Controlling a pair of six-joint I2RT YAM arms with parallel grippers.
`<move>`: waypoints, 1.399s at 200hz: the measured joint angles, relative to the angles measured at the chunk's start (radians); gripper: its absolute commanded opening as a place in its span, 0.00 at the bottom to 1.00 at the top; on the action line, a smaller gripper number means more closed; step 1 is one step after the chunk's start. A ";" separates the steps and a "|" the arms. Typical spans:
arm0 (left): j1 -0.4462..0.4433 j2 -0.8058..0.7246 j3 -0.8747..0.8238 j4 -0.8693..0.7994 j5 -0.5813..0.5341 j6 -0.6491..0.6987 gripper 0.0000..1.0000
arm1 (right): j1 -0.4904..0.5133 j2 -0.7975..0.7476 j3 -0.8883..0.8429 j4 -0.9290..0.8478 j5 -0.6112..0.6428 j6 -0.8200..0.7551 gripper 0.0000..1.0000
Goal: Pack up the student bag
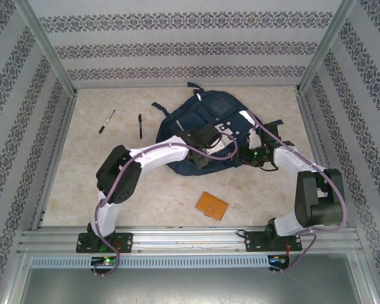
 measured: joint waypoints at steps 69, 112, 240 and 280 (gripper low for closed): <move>0.051 -0.050 0.105 -0.030 0.146 -0.074 0.00 | 0.090 -0.140 0.017 -0.013 0.157 0.062 0.52; 0.081 -0.048 0.125 -0.043 0.232 -0.118 0.00 | 0.156 -0.133 0.036 -0.016 0.203 0.073 0.53; 0.095 -0.043 0.125 -0.042 0.296 -0.140 0.00 | 0.272 -0.047 0.155 -0.074 0.581 0.115 0.17; 0.101 -0.043 0.125 -0.041 0.310 -0.143 0.00 | 0.271 -0.034 0.155 -0.074 0.578 0.103 0.29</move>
